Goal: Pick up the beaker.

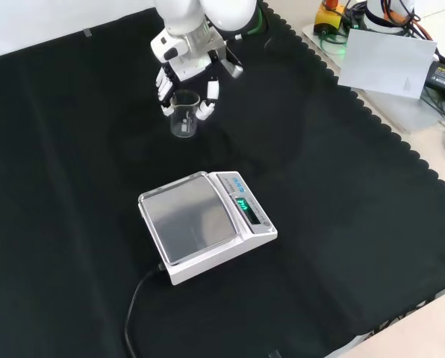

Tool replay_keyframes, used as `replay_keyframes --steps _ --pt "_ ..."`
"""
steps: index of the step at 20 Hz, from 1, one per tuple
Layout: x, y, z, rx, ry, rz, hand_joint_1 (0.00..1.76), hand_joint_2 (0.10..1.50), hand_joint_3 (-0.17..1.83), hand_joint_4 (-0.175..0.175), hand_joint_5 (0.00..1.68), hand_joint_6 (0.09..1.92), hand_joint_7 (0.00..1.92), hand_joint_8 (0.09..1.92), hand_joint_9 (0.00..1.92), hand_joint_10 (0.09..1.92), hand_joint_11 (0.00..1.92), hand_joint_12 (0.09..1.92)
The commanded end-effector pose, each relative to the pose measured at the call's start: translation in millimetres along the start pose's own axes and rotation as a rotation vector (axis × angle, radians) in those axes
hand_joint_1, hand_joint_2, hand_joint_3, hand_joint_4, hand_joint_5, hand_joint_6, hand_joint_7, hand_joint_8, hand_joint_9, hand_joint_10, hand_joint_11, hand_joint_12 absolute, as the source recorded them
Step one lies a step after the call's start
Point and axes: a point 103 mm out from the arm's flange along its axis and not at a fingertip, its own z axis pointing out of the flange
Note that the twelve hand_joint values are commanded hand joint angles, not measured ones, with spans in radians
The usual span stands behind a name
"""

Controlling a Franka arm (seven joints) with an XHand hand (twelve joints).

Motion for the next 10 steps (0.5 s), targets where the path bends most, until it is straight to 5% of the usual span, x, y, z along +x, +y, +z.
replay_keyframes --steps 1,10 --pt "-0.3 -2.3 -11.8 0.003 -0.010 -0.003 1.13 0.54 0.69 -0.045 0.60 0.96 0.82 0.74 1.04 0.60 0.76 1.24" --pt "3.4 -12.7 -58.1 -0.014 -0.050 -0.013 1.13 0.53 0.70 -0.046 0.61 0.98 0.83 0.75 1.05 0.60 0.76 1.24"
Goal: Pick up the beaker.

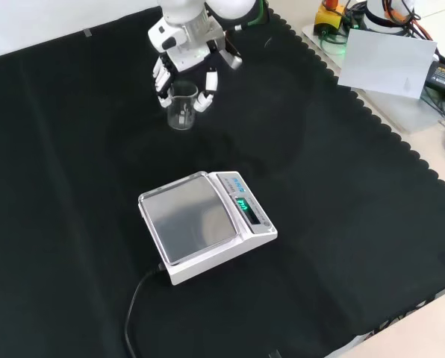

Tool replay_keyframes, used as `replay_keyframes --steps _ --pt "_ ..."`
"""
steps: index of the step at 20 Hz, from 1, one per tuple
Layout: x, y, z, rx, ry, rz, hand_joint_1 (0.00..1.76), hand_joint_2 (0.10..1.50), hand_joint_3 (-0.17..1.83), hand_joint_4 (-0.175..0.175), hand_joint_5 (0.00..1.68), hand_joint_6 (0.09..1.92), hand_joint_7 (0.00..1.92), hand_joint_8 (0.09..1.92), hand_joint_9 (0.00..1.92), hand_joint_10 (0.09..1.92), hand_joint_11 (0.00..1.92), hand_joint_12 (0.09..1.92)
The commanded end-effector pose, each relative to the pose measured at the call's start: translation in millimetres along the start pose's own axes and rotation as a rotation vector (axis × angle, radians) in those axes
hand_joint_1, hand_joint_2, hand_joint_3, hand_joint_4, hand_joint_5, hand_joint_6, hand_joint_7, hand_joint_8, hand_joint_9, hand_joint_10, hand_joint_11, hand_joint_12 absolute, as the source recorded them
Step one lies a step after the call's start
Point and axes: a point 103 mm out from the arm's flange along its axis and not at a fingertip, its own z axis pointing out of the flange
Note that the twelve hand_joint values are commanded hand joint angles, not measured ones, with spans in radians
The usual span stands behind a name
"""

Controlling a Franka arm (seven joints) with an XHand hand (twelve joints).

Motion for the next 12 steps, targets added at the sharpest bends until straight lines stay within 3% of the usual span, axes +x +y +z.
replay_keyframes --steps 1,12 --pt "2.9 -9.3 -34.7 0.003 -0.038 -0.010 1.13 0.53 0.70 -0.046 0.61 0.98 0.83 0.75 1.06 0.60 0.76 1.24" --pt "33.7 -25.6 -99.7 -0.044 -0.074 -0.061 1.13 0.53 0.71 -0.051 0.63 0.99 0.84 0.75 1.08 0.60 0.77 1.24"
